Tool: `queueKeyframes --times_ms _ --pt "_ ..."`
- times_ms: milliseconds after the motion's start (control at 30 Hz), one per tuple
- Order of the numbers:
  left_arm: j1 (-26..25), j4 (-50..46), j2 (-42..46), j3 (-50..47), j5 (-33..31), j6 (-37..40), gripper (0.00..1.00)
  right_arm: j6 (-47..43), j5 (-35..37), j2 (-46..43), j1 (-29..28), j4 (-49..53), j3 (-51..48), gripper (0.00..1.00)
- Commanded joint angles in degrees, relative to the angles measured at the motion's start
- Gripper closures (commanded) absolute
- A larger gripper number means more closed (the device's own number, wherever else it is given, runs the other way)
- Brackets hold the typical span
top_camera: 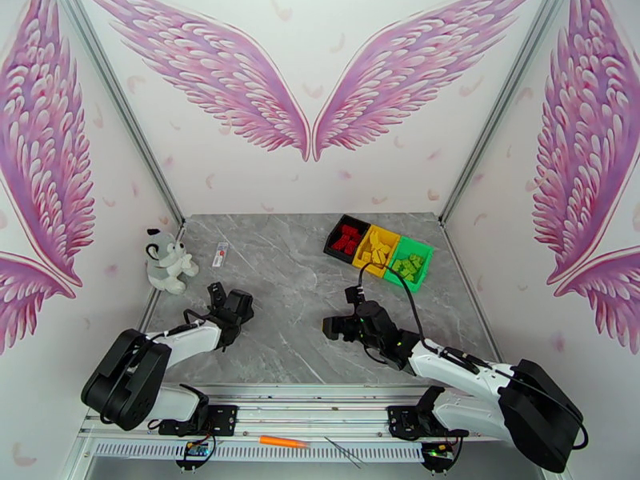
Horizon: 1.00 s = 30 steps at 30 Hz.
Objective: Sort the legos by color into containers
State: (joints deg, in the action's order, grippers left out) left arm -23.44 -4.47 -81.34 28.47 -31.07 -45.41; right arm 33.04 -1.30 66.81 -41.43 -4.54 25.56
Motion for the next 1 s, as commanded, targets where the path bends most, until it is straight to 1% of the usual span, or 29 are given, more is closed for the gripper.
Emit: queueKeyframes --times_ms 0,267,500,600,733,967 --pt "-1.18 -0.27 -0.90 2.48 0.48 1.08 0.01 0.24 1.11 -0.67 -0.63 -1.18 0.11 0.05" --pt "-3.91 -5.26 -1.50 5.21 -2.63 0.79 0.01 0.41 0.86 0.30 -0.67 -1.53 0.68 0.05" --pt "-5.26 -2.84 -1.35 3.72 3.35 -1.82 0.01 0.69 1.30 0.43 -0.66 -1.79 0.67 0.05" --pt "-5.32 -0.06 -1.61 2.28 6.22 -3.05 0.01 0.63 1.55 0.30 -0.67 -1.37 0.69 0.05" --pt "-4.82 2.16 -4.21 2.27 6.48 -2.89 0.01 0.71 1.61 -0.23 -0.67 -1.27 0.54 0.05" --pt "-2.71 3.70 -10.00 7.28 6.06 -0.28 0.01 0.80 2.20 -2.07 -0.67 -0.23 0.05 0.05"
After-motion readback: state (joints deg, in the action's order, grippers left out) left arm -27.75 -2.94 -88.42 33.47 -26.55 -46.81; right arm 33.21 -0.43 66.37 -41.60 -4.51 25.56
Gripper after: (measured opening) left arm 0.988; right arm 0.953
